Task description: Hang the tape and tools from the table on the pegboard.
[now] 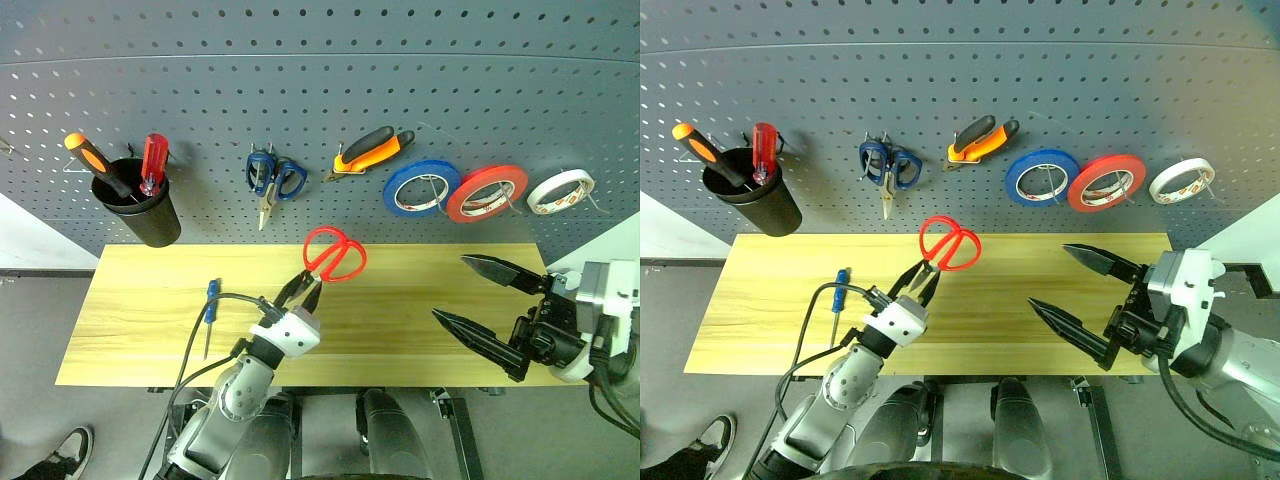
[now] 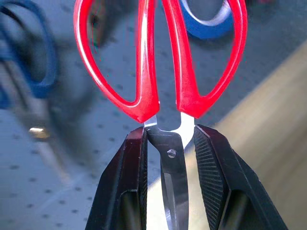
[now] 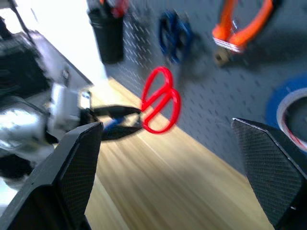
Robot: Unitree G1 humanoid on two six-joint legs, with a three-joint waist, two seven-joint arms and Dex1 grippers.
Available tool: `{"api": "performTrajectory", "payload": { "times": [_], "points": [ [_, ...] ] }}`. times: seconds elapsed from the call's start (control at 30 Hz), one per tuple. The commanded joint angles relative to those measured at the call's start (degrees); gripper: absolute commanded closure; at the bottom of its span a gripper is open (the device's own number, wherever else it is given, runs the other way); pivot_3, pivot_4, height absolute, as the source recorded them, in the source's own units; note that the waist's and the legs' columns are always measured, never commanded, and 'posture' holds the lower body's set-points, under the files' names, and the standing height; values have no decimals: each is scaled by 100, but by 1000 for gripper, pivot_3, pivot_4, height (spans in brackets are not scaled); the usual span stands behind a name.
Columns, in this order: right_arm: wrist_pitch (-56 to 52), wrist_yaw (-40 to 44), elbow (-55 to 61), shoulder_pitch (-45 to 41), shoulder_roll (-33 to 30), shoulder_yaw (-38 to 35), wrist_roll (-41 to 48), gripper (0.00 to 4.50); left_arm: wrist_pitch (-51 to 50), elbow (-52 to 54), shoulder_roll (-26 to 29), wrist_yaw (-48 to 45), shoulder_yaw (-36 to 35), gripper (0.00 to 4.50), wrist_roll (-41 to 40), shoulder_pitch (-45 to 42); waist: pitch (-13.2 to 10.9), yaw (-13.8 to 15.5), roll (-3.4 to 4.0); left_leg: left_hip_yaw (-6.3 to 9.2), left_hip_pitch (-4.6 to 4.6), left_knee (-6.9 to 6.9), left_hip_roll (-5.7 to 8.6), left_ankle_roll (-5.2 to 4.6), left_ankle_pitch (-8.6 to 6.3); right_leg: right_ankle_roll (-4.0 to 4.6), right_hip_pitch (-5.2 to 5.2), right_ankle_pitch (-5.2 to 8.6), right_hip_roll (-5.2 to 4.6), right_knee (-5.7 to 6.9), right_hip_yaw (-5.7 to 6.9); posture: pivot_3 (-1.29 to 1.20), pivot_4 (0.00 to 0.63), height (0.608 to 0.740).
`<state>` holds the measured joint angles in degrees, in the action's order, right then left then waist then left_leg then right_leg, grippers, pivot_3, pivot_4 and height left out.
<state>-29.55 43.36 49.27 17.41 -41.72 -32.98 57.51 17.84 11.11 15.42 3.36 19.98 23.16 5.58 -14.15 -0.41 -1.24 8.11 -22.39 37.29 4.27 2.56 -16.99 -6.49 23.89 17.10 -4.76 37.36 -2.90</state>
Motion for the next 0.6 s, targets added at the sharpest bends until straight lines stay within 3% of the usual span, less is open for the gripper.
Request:
{"api": "performTrajectory", "payload": {
  "times": [0.03, 0.6],
  "points": [
    [66, -94, 215, 33, -105, -147, 279, 0, 445, 80, -34, 228, -213, 3455, 89, -5, 0, 7, -1, 0, 0, 1, 0, 0, 0, -1, -1, 0, 0, 0, 0, -7, 231, 723],
    [121, -114, -65, -270, -299, -10, 432, 0, 1103, 231, -173, 640, -1053, 3455, 266, 21, 7, 119, 1, -4, 6, 18, 1, 6, 4, -4, -7, -6, 4, 14, 0, 14, 221, 723]
  ]
}}
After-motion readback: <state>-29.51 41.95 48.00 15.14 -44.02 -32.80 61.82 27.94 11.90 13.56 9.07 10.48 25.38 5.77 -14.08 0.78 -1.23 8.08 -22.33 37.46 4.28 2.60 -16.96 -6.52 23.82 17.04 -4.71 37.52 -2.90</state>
